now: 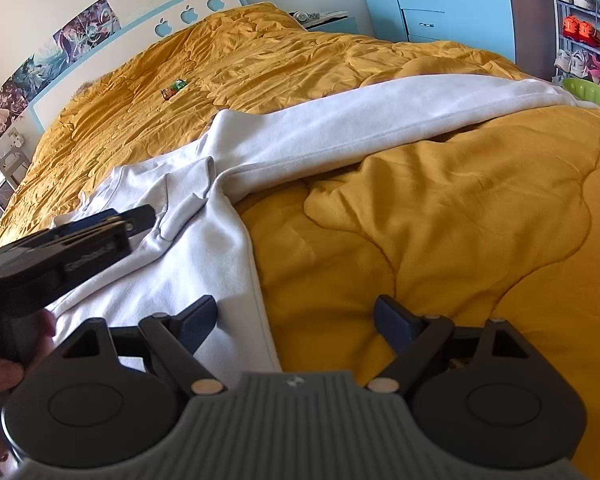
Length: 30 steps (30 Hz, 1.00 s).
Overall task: Fold small clothes
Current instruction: 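Carry the held sleeve across the chest with the left tool and release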
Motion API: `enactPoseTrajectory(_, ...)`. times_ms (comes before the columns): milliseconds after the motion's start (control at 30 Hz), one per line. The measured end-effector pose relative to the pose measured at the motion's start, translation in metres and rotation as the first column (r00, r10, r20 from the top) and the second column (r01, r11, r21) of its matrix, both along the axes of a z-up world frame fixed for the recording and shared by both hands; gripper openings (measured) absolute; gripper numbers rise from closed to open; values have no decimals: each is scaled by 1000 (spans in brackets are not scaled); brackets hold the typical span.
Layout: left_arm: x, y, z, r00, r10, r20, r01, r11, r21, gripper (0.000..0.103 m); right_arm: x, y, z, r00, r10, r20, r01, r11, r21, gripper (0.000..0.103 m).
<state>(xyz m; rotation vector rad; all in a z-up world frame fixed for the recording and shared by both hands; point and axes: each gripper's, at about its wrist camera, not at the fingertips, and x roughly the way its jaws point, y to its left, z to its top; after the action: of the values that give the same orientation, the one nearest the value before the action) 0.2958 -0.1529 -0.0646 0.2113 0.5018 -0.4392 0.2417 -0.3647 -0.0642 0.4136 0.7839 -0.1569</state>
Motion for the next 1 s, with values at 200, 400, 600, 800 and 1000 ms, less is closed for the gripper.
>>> enactPoseTrajectory(200,-46,47,21,994,102,28,-102,995,-18,60,3,11,-2,1000,14,-12,-14,997,-73,82)
enactPoseTrajectory(400,-78,101,13,952,294,92,-302,949,94,60,6,27,-5,1000,16,-27,-21,982,-187,82)
enactPoseTrajectory(600,-74,160,-4,825,529,200,-565,784,256,60,6,32,-6,999,11,-32,-18,976,-219,82)
enactPoseTrajectory(800,-33,214,-13,766,643,29,-618,722,313,59,5,34,-6,999,10,-32,-17,974,-227,82)
enactPoseTrajectory(1000,-23,206,-42,849,522,84,-491,717,495,54,5,35,-7,999,21,-29,-28,972,-234,83)
